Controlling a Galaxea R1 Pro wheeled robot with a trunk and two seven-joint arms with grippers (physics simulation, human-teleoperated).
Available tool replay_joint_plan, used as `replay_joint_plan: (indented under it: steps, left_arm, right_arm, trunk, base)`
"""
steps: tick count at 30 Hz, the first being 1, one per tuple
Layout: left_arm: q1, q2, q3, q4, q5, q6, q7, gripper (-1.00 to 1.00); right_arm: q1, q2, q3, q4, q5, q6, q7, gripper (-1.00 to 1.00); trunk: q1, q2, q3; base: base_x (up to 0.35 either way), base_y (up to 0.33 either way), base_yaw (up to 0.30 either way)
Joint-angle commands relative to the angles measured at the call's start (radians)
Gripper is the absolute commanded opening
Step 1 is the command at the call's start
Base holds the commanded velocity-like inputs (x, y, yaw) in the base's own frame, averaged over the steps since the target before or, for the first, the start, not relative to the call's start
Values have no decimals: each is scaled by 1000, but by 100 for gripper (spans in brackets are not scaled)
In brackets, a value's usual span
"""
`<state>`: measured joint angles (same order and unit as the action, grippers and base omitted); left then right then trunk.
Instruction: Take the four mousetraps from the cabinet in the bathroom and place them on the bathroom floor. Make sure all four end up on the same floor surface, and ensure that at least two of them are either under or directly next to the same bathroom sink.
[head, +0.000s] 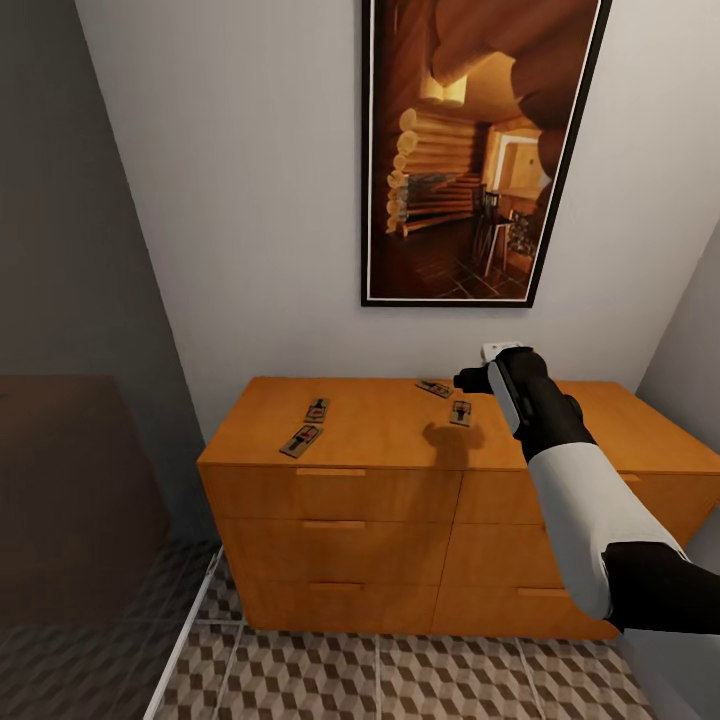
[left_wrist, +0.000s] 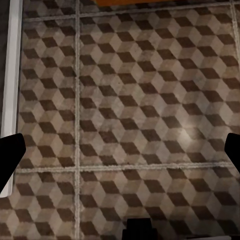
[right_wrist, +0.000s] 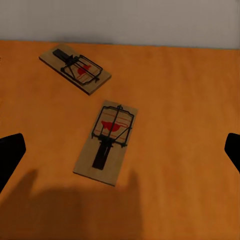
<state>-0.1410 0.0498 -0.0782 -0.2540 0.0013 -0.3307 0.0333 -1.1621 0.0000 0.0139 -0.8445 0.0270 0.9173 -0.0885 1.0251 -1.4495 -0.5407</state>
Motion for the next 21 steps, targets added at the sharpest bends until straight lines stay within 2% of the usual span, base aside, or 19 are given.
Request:
replay_joint_plan:
  steps: [1,12,21]
  left_arm:
    - [-1,1,-8,1,0,-3,3,100]
    - [-1,1,-8,1,0,-4,3,100]
    - [-1,1,-8,2,0,-3,3,100]
  right_arm:
    - [-1,0,1,-1,2,5,-2,100]
    - [-1,0,2,-1,2,4,-1,100]
    - [-1,2,3,0,2,5,-1,100]
  trunk:
    - [0,-1,-1]
    - [0,-1,-1]
    - [0,-1,-1]
  base:
    - [0,0,0]
    - [8,0,0]
    - [100,0,0]
